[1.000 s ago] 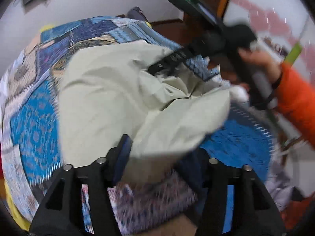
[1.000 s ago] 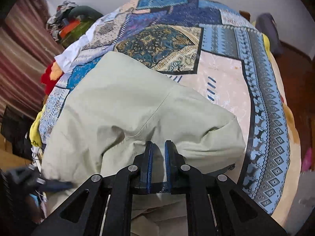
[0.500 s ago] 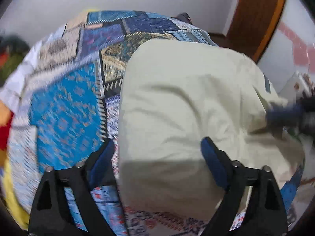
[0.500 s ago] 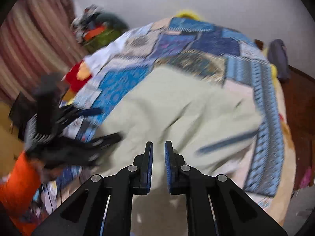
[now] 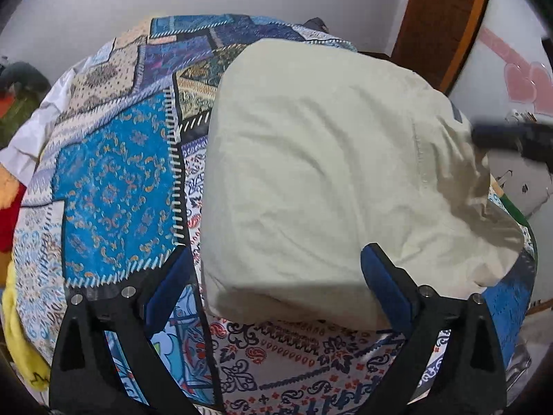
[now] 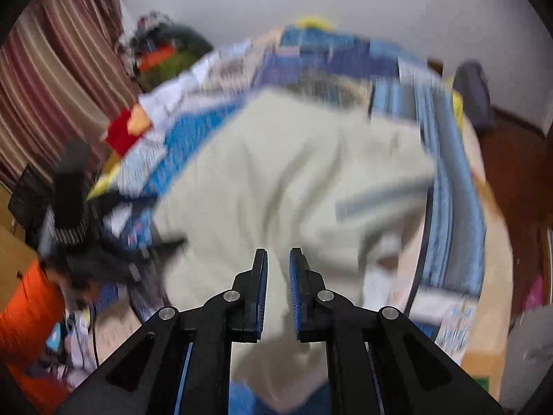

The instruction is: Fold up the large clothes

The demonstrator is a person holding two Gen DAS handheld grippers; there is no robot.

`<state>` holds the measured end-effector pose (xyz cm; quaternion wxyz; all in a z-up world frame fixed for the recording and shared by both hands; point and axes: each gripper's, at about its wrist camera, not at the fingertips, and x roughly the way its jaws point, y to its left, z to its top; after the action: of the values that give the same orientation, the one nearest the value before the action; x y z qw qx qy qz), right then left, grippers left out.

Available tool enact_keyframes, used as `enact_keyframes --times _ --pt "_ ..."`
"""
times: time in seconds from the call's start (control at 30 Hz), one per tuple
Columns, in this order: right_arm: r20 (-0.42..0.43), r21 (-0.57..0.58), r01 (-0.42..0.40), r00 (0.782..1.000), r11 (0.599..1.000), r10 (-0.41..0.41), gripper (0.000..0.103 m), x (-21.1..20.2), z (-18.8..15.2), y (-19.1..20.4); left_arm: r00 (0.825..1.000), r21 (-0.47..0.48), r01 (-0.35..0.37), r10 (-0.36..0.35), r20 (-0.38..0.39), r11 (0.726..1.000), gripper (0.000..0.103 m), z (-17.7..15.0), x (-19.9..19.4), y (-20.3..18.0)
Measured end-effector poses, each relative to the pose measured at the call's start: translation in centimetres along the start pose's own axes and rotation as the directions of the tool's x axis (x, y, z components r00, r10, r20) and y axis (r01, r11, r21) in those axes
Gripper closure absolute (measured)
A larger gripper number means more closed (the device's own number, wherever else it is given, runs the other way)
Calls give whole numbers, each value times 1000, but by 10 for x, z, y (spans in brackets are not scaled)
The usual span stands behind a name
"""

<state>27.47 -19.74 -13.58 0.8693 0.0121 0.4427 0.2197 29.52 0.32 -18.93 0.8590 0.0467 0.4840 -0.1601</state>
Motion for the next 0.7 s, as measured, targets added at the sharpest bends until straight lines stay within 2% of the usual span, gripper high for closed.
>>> enact_keyframes --times 0.03,0.07,0.13,0.2,0.23,0.3,0.43,0.47,0.53,0.57,0.6,0.67,0.7 --pt "17 -13 54 998 998 -54 95 7 5 2 1000 -4 1 -1 2 1000 3 -1 0 1" --pt "1 -41 156 988 987 -156 95 23 7 2 1000 -6 -1 1 4 1000 1 -2 1 2" --pt "-99 -126 307 942 943 -320 95 70 -2 -3 1000 -5 4 -4 -6 1000 0 -6 3 4" --pt "-98 -156 327 934 932 -345 95 89 -14 -6 999 -10 21 -21 -29 1000 0 -10 7 6" --pt "-53 -196 344 931 918 -361 95 88 -19 -3 999 -13 20 -21 -31 1000 0 -13 9 6" --pt "-30 -242 388 913 889 -407 95 83 -25 2 999 -15 27 -27 -33 1000 0 -15 11 6" --pt "-47 -193 412 903 890 -428 95 75 -28 -25 999 -17 31 -32 -42 999 0 -19 14 9" --pt "-63 -169 435 891 884 -450 95 73 -30 -37 999 -13 22 -22 -39 1000 0 -20 14 9" --pt "-160 -135 506 837 852 -523 95 83 -38 -71 1000 -2 -1 1 -30 1000 0 -22 13 8" --pt "-175 -72 447 874 892 -453 95 77 -42 -89 1000 2 -10 10 -28 1000 0 -23 13 8" --pt "-178 -26 414 894 910 -412 95 70 -42 -96 999 0 -12 12 -29 1000 0 -23 12 9" --pt "-222 39 407 894 913 -389 95 56 -33 -104 1000 -24 4 -5 -27 1000 0 -24 9 12" --pt "-228 65 387 903 920 -364 95 48 -28 -104 1000 -26 7 -7 -25 1000 0 -24 7 13"
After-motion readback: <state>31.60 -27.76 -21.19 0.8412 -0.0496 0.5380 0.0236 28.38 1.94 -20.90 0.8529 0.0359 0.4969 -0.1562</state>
